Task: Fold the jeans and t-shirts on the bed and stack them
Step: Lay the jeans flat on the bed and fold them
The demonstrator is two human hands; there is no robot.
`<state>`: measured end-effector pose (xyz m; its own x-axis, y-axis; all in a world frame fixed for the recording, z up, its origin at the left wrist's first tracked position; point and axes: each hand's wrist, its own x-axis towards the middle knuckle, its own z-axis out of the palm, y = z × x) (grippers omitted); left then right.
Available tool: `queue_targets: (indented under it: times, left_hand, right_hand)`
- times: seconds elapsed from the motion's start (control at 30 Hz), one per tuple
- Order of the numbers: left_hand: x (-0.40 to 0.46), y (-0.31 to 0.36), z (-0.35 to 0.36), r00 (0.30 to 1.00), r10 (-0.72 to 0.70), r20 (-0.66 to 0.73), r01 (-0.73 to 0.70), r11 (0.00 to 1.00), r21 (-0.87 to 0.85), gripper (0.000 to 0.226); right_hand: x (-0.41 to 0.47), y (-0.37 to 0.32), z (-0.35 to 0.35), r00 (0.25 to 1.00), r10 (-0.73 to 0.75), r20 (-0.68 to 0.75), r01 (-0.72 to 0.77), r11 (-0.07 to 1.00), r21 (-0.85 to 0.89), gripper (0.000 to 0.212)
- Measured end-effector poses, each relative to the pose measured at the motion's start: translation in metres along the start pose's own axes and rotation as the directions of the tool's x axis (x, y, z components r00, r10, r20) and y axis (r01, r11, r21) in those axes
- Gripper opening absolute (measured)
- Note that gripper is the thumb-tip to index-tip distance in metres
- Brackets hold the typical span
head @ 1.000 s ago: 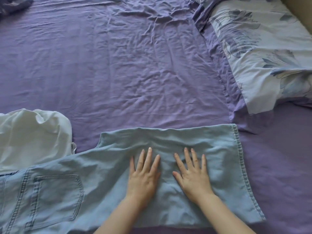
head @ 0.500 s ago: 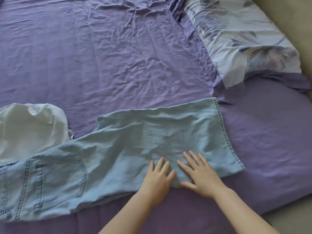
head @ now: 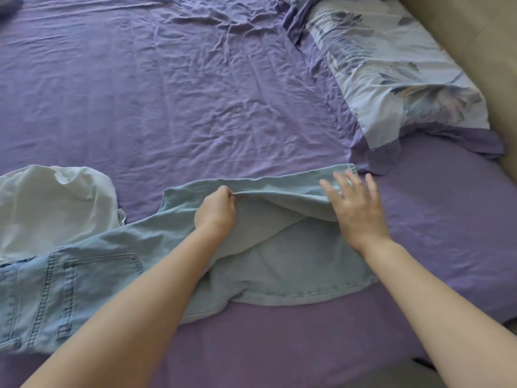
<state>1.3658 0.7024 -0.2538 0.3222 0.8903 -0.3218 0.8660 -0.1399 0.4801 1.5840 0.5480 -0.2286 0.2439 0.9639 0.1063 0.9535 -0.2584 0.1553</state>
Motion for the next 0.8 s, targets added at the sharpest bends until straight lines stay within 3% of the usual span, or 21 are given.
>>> queue_targets:
  times: [0.07, 0.13, 0.2, 0.23, 0.3, 0.33, 0.37, 0.43, 0.5, 0.6, 0.8]
  left_hand:
    - [0.006, -0.008, -0.007, 0.992, -0.113, -0.060, 0.113, 0.994, 0.002, 0.020]
    - [-0.003, -0.015, -0.005, 0.985, -0.064, -0.159, 0.076, 0.995, 0.071, 0.025]
    - [-0.024, -0.019, 0.006, 0.933, 0.258, -0.250, -0.193, 0.947, 0.258, 0.028]
    - [-0.038, -0.019, 0.016, 0.854, 0.446, -0.268, -0.344, 0.870, 0.352, 0.025]
    - [-0.063, -0.019, 0.038, 0.702, 0.696, -0.153, -0.576, 0.681, 0.452, 0.012]
    - [-0.073, -0.018, 0.051, 0.683, 0.730, -0.031, -0.646, 0.624, 0.439, 0.014]
    - [-0.082, -0.016, 0.064, 0.712, 0.689, 0.136, -0.677, 0.621, 0.396, 0.023]
    - [-0.098, -0.015, 0.090, 0.756, 0.515, 0.405, -0.646, 0.689, 0.330, 0.052]
    - [-0.109, -0.013, 0.106, 0.753, 0.373, 0.542, -0.589, 0.749, 0.303, 0.071]
    - [-0.118, -0.007, 0.123, 0.736, 0.383, 0.558, -0.618, 0.717, 0.323, 0.078]
    - [-0.124, 0.010, 0.138, 0.806, 0.457, 0.375, -0.562, 0.791, 0.242, 0.025]
  right_hand:
    - [0.015, -0.011, -0.004, 0.988, -0.116, -0.105, 0.113, 0.993, -0.041, 0.065]
    - [0.012, -0.023, 0.006, 0.946, -0.290, -0.148, 0.277, 0.955, -0.102, 0.065]
    - [-0.007, -0.036, 0.020, 0.897, -0.439, -0.060, 0.433, 0.897, -0.085, 0.062]
    - [-0.021, -0.043, 0.027, 0.871, -0.490, 0.018, 0.491, 0.869, -0.058, 0.061]
    - [-0.048, -0.049, 0.041, 0.838, -0.501, 0.216, 0.509, 0.860, 0.017, 0.055]
    - [-0.056, -0.050, 0.045, 0.824, -0.458, 0.334, 0.465, 0.883, 0.063, 0.054]
    - [-0.063, -0.051, 0.050, 0.806, -0.400, 0.436, 0.395, 0.912, 0.107, 0.055]
    - [-0.077, -0.046, 0.069, 0.780, -0.300, 0.549, 0.244, 0.954, 0.174, 0.060]
    - [-0.085, -0.037, 0.082, 0.777, -0.223, 0.589, 0.136, 0.973, 0.189, 0.060]
    - [-0.088, -0.021, 0.091, 0.812, -0.090, 0.577, 0.012, 0.990, 0.138, 0.060]
    - [-0.101, -0.007, 0.085, 0.809, 0.250, 0.532, -0.330, 0.942, 0.060, 0.050]
